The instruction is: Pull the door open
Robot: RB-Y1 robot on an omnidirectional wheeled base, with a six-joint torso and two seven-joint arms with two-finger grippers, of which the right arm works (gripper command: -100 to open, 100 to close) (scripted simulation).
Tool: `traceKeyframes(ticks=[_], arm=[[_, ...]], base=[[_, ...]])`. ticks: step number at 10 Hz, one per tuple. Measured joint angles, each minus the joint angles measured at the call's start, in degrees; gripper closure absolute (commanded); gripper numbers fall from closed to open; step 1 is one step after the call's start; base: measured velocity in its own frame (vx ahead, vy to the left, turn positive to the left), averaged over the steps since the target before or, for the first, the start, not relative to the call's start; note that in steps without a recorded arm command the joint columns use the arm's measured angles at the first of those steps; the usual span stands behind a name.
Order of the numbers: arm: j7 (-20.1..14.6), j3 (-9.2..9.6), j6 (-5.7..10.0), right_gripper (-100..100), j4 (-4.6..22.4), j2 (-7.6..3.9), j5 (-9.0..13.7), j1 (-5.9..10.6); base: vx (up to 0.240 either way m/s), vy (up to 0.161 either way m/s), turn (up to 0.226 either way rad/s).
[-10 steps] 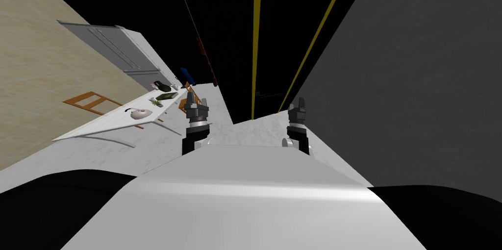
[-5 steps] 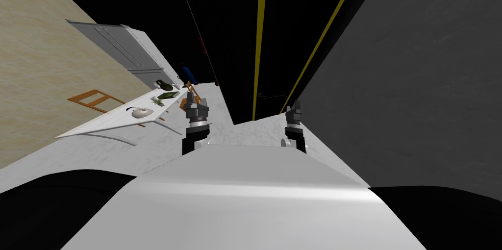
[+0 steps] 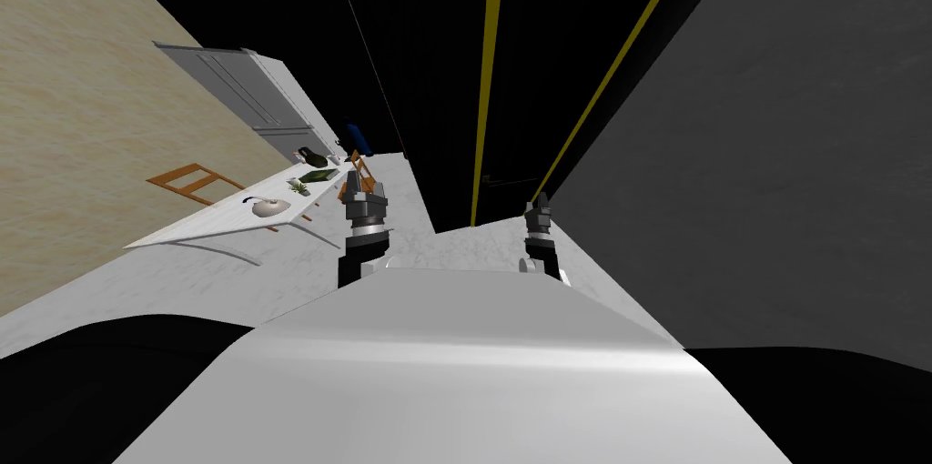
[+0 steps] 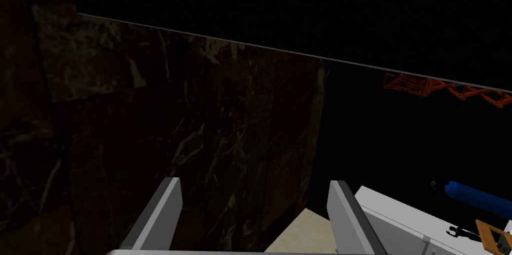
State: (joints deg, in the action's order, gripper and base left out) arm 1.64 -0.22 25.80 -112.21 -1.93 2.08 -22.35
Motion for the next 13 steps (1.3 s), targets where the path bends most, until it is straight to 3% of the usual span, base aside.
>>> traceKeyframes(ticks=[6, 9, 13], arm=[[-2.1, 0.35, 3.47, -100, 11.2, -2.55, 0.8, 3.59], [-3.5, 0.64, 5.55, -100, 16.6, -4.11, 1.4, 4.59], [-4.5, 0.87, 7.29, -100, 22.2, -5.13, 1.7, 6.12]], base=[[0.095, -0.030, 0.103], [0.093, -0.030, 0.082], [0.057, -0.021, 0.070]])
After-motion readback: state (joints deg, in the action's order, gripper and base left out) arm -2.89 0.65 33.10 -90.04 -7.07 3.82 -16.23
